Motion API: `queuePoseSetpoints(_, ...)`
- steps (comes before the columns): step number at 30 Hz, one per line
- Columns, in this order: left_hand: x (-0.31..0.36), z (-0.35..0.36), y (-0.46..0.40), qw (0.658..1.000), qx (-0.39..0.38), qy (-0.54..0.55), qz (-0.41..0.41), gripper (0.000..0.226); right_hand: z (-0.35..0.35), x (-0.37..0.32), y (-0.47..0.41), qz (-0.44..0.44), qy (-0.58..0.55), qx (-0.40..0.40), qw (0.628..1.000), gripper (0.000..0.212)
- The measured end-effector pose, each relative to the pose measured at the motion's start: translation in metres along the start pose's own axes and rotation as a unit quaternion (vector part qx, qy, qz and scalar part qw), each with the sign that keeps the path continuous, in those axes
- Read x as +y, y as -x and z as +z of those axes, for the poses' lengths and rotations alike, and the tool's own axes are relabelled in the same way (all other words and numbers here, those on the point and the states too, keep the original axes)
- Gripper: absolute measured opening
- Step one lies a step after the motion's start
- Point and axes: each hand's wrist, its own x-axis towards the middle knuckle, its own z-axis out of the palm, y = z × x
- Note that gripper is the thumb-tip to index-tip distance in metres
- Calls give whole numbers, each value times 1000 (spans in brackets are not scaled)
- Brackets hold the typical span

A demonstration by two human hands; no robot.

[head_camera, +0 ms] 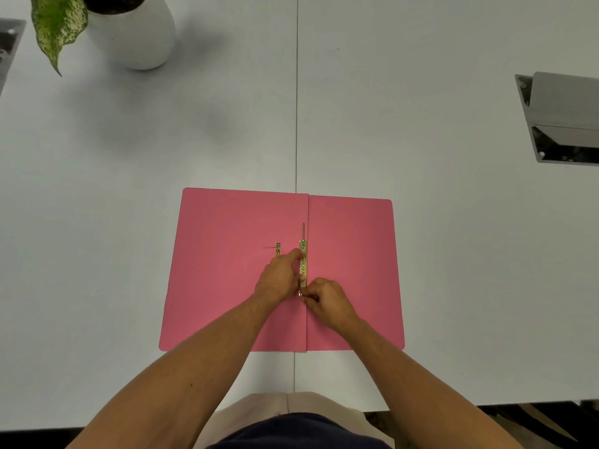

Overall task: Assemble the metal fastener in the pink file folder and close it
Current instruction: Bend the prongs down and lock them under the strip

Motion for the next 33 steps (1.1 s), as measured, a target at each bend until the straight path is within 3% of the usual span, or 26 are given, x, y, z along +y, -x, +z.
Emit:
queuePoseSetpoints(12, -2, 1, -2, 1000, 4, -1, 5, 47, 7, -2, 12, -31, 138, -25, 990, 34)
queuePoseSetpoints(14, -3, 2, -2, 1000, 3, 2, 6, 46, 8, -1, 13, -28, 126, -13, 992, 33)
queuePoseSetpoints(20, -6, 4, -4, 1000, 11, 1, 14, 45, 15, 0, 21, 51, -57, 93, 993, 12)
queuePoseSetpoints(33, -12, 9, -8, 1000, 15, -5, 20, 42, 24, 3, 30, 14, -46, 50, 998, 24)
